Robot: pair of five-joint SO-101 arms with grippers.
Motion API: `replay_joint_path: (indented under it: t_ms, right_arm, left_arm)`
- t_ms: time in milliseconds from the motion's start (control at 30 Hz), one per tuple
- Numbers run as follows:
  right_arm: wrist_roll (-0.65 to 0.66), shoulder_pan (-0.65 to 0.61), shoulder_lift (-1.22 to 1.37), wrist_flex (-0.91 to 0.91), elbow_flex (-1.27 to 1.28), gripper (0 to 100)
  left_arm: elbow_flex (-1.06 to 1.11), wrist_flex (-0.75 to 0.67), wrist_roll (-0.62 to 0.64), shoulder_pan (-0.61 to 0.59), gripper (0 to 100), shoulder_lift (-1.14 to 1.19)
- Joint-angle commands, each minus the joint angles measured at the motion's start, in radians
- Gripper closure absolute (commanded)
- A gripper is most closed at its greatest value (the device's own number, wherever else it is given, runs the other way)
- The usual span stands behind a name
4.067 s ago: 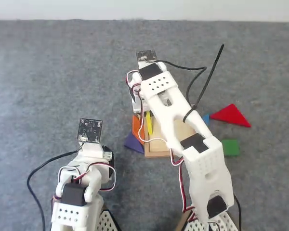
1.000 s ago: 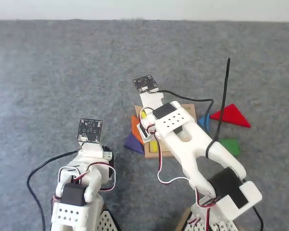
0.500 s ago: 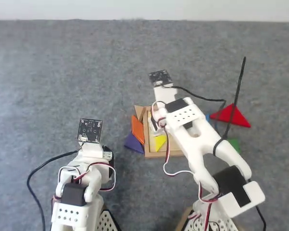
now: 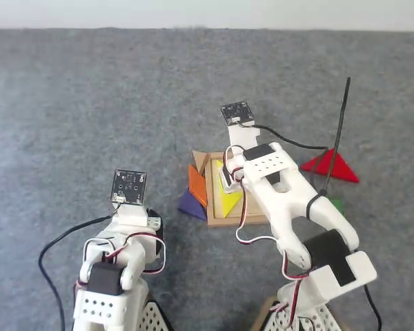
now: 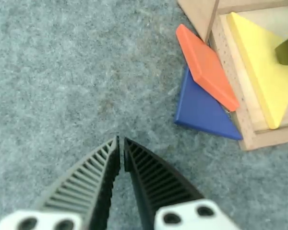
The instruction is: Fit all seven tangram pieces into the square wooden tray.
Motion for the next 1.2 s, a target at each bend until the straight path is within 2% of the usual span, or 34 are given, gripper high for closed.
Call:
replay_joint_path:
  t_ms: [0, 400, 567, 700, 867, 933, 1033, 1067, 1100, 1167]
  right_arm:
    - [0.017, -0.024, 0.054, -0.001, -0.057, 77.8]
    - [0.025, -0.159, 0.044, 0.025, -0.069, 77.8]
    - [0.072, -0.124, -0.082, 0.096, -0.084, 77.8]
    - [0.089, -0.022, -0.340, 0.196, -0.086, 77.8]
    - [0.183, 0.176, -0.572, 0.266, -0.026, 77.8]
    - [0.265, 0.265, -0.611, 0.282, 0.020, 77.8]
    - [0.460, 0.386, -0.591, 0.311, 0.055, 77.8]
    - [0.482, 0.437, -0.573, 0.315, 0.060, 77.8]
    - [0.457, 0.492, -0.553, 0.315, 0.061, 77.8]
    - [0.307, 0.590, -0.509, 0.288, 0.061, 77.8]
  left_arm:
    - [-0.012, 0.006, -0.006, -0.005, 99, -0.020]
    - [-0.012, 0.006, -0.006, -0.005, 99, -0.020]
    - [-0.012, 0.006, -0.006, -0.005, 99, -0.020]
    - [-0.012, 0.006, -0.006, -0.005, 99, -0.020]
    - [-0.012, 0.006, -0.006, -0.005, 99, -0.020]
    - [-0.012, 0.006, -0.006, -0.005, 99, -0.020]
    - [-0.012, 0.006, -0.006, -0.005, 99, -0.020]
    - [-0.012, 0.006, -0.006, -0.005, 99, -0.020]
    - [-0.012, 0.006, -0.006, -0.005, 99, -0.020]
    - [-0.012, 0.006, -0.006, -0.005, 99, -0.020]
